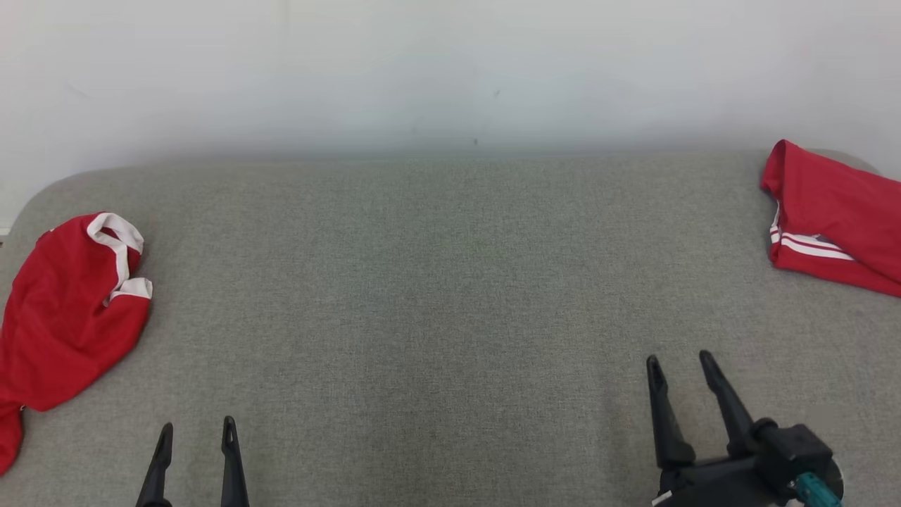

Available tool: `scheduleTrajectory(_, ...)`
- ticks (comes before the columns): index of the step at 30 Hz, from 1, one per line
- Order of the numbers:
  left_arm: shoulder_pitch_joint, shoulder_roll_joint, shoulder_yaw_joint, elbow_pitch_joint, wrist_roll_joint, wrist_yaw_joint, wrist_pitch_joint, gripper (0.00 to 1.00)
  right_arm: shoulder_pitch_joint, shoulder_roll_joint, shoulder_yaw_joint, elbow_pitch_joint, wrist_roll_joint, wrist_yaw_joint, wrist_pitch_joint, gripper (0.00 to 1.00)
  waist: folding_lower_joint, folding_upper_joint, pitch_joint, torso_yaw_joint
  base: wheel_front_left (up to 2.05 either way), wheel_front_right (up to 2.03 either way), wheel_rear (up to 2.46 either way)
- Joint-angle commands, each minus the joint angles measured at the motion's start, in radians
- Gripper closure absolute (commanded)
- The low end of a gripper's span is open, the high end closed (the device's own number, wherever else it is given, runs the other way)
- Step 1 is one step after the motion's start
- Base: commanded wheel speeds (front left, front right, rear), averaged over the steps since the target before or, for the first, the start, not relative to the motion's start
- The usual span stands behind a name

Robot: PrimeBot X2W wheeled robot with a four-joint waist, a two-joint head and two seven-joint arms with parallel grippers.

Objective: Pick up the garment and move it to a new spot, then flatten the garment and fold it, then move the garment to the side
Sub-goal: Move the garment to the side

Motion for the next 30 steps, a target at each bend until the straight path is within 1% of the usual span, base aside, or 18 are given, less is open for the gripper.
scheduleTrajectory(1, 0.002, -0.001, -0.003, 0.009, -0.001, 0.004, -0.003, 0.0, 0.022, 0.012, 0.002, 0.005, -0.005, -0.003, 0.0, 0.0, 0.0002, 0.0001, -0.007, 0.004, 0.0, 0.0, 0.0)
scheduleTrajectory(3, 0.002, -0.001, -0.005, 0.02, 0.0, 0.006, -0.003, 0.0, 0.033, 0.023, -0.003, 0.006, -0.006, -0.003, 0.0, 0.0, 0.0002, 0.0001, -0.009, 0.007, 0.0, 0.0, 0.0)
scheduleTrajectory(7, 0.002, -0.001, -0.009, 0.041, 0.014, 0.003, -0.003, 0.0, 0.05, 0.034, 0.028, 0.019, -0.029, -0.003, 0.0, 0.0, 0.0002, 0.0001, -0.01, 0.01, 0.0, 0.0, 0.0)
scheduleTrajectory(12, -0.005, -0.001, -0.011, 0.051, 0.022, -0.004, -0.003, 0.0, 0.063, 0.039, 0.027, 0.032, -0.04, -0.003, 0.0, 0.0, 0.0002, 0.0001, -0.011, 0.016, 0.0, 0.0, 0.0)
scheduleTrajectory(30, -0.006, -0.001, -0.008, 0.067, 0.015, -0.006, -0.003, 0.0, 0.072, 0.046, 0.037, 0.047, -0.043, -0.003, 0.0, 0.0, 0.0002, 0.0001, -0.017, 0.021, 0.0, 0.0, 0.0)
